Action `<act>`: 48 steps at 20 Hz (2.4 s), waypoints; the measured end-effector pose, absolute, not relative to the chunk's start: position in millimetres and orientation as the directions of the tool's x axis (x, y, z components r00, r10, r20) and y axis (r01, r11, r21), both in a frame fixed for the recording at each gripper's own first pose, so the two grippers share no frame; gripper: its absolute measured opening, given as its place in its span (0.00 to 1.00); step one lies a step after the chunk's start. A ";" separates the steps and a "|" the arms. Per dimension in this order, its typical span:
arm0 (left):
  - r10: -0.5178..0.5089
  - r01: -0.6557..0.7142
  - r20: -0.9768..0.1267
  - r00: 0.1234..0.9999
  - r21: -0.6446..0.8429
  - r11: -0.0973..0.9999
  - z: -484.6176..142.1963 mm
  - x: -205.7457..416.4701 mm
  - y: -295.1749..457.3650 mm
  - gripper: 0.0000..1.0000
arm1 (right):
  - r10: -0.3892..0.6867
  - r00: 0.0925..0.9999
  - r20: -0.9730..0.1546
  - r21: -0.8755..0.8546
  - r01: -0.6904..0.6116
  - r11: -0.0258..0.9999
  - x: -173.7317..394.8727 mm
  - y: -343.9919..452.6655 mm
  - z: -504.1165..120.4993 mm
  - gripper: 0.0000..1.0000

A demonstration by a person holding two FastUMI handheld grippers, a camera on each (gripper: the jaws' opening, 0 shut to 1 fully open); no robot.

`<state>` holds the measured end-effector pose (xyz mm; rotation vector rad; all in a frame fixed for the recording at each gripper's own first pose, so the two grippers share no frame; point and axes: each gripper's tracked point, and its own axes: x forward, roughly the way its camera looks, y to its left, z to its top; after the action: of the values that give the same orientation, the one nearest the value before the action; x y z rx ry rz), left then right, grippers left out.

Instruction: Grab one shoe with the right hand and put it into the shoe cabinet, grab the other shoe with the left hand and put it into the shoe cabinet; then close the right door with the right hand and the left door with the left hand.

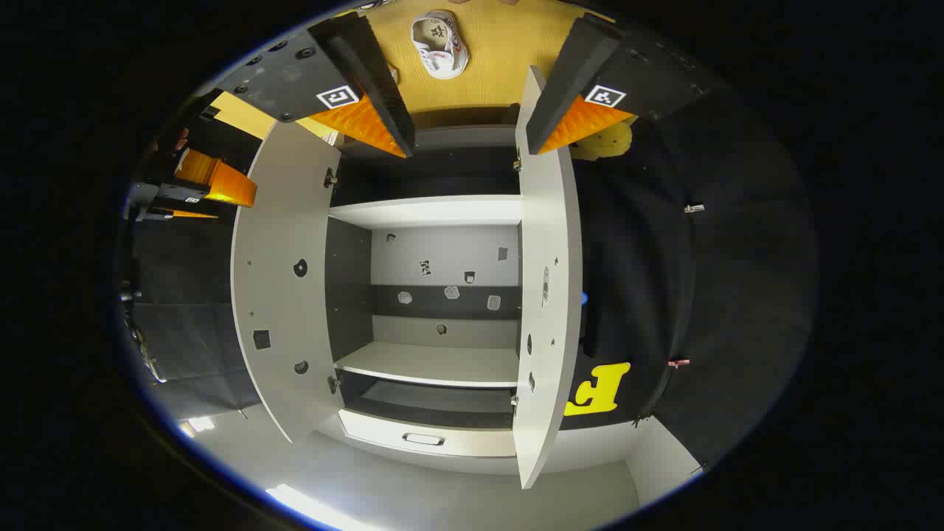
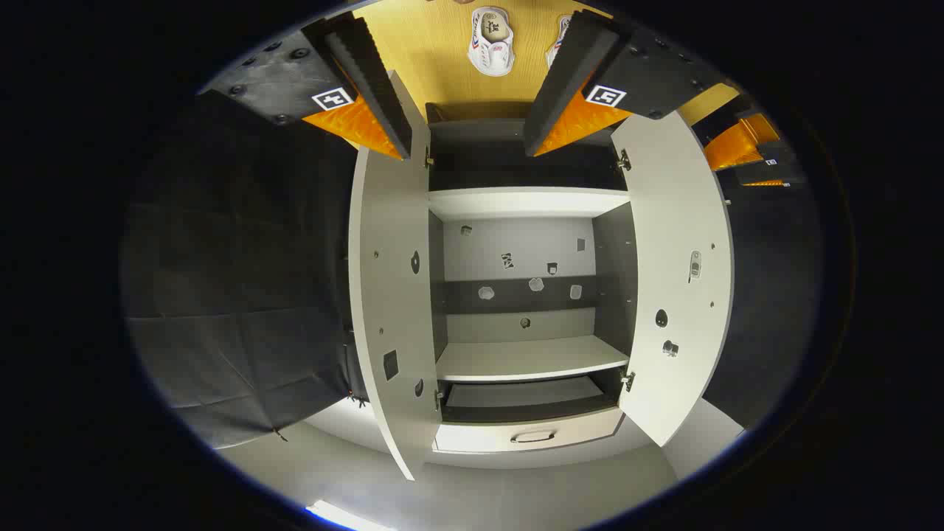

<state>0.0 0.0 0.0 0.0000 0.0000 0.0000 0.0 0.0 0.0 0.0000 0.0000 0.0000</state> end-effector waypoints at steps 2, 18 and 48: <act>0.001 -0.001 0.003 1.000 0.008 1.000 1.3 -0.2 0.4 0.95 | 0.006 1.000 0.000 -0.003 -0.006 1.000 1.0 1.9 -0.2 0.98; -0.015 0.015 -0.006 1.000 0.012 1.000 -1.9 6.7 -1.9 0.95 | 0.007 0.999 -0.046 -0.015 -0.007 1.000 5.5 5.0 -15.3 0.98; 0.062 -0.062 -0.199 0.978 0.006 0.998 -82.1 10.2 30.6 0.95 | 0.227 0.666 -0.710 0.140 -0.182 0.973 6.1 88.4 -310.6 0.99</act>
<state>10.2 30.6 -82.1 -0.0002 0.2006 0.0621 6.1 88.4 -310.6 0.0590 0.8094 0.2310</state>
